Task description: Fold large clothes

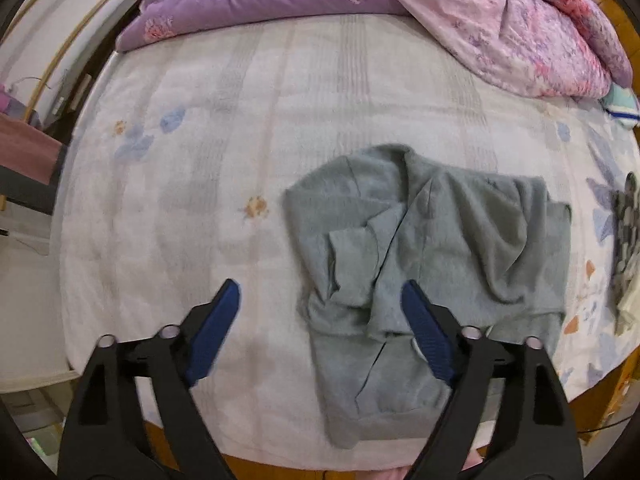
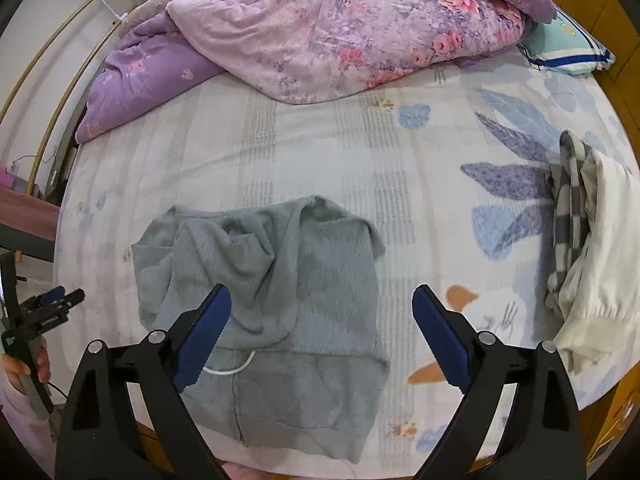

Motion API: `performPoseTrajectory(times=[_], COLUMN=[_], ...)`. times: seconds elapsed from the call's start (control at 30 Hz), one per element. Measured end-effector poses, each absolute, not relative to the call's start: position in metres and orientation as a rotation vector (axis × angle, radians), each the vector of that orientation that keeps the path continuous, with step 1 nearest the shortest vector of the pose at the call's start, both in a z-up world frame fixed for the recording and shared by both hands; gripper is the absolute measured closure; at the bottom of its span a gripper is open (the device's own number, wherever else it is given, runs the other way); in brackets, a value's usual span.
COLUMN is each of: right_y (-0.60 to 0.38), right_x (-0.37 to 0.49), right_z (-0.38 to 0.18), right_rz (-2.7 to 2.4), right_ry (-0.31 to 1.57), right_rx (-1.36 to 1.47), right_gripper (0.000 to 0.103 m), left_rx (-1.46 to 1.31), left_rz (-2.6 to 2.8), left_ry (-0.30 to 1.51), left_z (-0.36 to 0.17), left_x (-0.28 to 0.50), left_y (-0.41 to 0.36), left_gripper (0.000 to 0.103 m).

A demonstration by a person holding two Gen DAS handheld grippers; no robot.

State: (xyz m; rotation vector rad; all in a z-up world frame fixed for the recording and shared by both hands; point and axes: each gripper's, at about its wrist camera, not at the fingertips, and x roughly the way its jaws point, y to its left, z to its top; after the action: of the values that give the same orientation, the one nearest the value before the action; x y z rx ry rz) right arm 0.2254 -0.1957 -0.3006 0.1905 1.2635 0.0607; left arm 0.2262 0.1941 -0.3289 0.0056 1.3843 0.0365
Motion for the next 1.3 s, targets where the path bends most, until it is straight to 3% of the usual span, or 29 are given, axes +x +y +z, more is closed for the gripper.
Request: performPoseTrajectory(times=[0.3, 0.73, 1.13, 1.23, 1.3], right_y=[-0.193, -0.169, -0.153, -0.152, -0.149], right_x=[0.286, 0.363, 0.394, 0.395, 0.393], right_z=[-0.342, -0.453, -0.542, -0.552, -0.548], right_rz=[0.104, 0.215, 0.307, 0.280, 0.280], right_ry=[1.335, 1.577, 1.732, 1.748, 1.733], right_rx=[0.183, 0.147, 0.206, 0.197, 0.162], right_gripper=[0.012, 0.012, 0.012, 0.011, 0.015], left_rx=[0.026, -0.098, -0.163, -0.076, -0.076], left_rz=[0.003, -0.061, -0.108, -0.102, -0.127], left_ry=[1.414, 1.579, 1.709, 1.703, 1.678], left_z=[-0.355, -0.461, -0.542, -0.543, -0.537], left_x=[0.286, 0.365, 0.388, 0.389, 0.389], left_y=[0.198, 0.216, 0.222, 0.216, 0.214], left_gripper=[0.013, 0.012, 0.013, 0.032, 0.067])
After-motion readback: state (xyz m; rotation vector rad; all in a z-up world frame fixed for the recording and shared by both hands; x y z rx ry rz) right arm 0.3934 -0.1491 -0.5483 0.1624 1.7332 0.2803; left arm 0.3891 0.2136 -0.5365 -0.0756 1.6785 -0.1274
